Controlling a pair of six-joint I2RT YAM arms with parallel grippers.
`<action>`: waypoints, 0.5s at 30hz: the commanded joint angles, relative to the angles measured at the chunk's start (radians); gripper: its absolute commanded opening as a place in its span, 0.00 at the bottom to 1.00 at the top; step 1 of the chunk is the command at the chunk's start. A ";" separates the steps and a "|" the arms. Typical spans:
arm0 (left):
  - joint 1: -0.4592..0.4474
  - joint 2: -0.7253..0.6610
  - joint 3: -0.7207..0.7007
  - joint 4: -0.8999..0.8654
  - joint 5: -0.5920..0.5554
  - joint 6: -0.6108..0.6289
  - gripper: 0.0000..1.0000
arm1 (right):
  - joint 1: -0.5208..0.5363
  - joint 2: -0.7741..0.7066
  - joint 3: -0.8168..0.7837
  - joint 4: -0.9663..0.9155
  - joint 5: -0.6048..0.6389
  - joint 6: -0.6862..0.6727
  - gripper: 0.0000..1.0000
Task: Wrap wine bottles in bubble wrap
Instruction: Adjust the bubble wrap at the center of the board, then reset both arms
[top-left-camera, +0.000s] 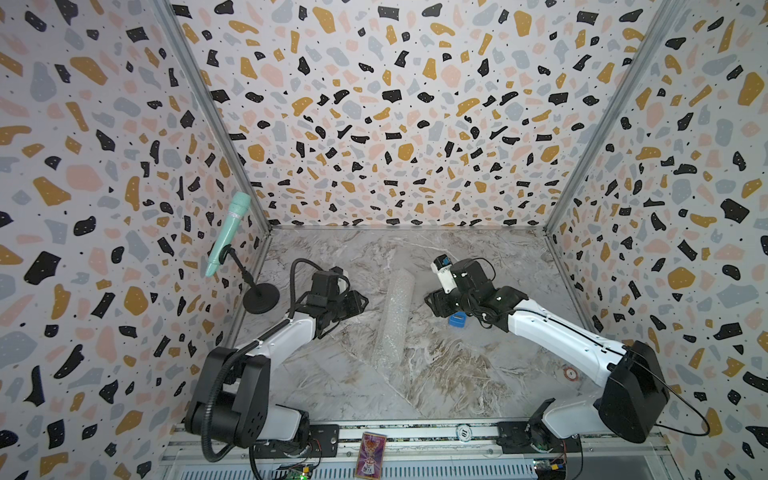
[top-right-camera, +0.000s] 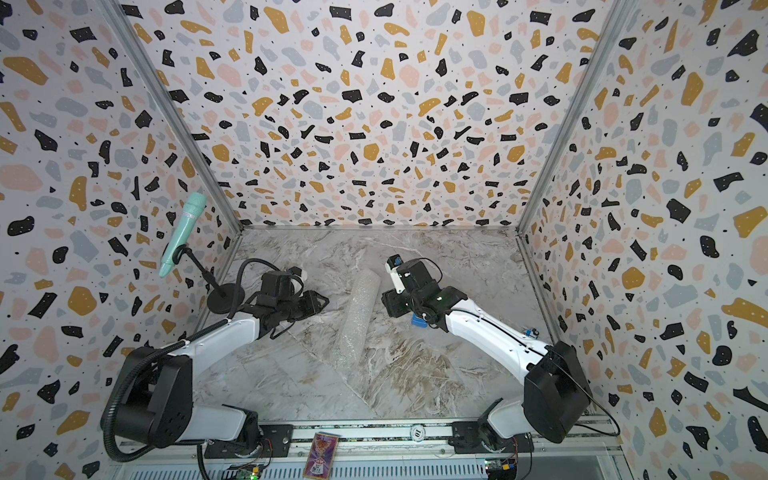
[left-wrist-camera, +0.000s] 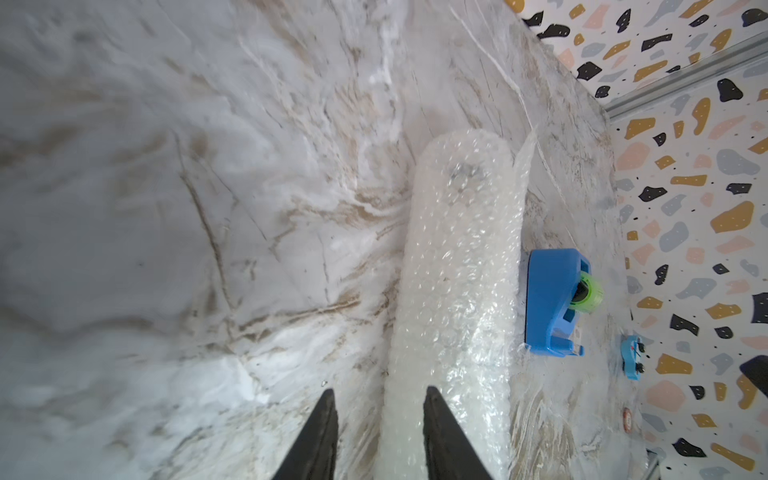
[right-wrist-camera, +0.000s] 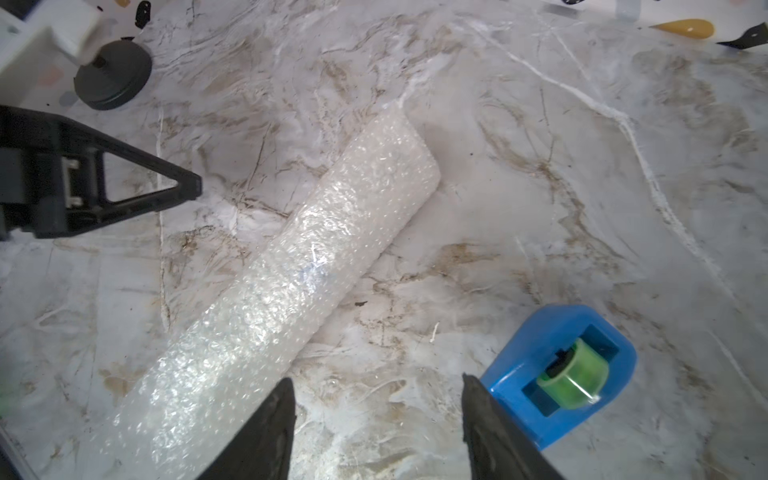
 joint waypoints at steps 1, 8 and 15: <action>0.005 -0.055 0.061 -0.118 -0.040 0.103 0.36 | -0.058 -0.029 -0.004 -0.054 -0.004 -0.004 0.64; 0.004 -0.174 0.160 -0.209 -0.214 0.251 0.50 | -0.252 -0.163 -0.086 -0.022 0.187 -0.045 0.69; 0.010 -0.344 0.209 -0.123 -0.616 0.342 0.96 | -0.463 -0.239 -0.174 0.158 0.345 -0.115 1.00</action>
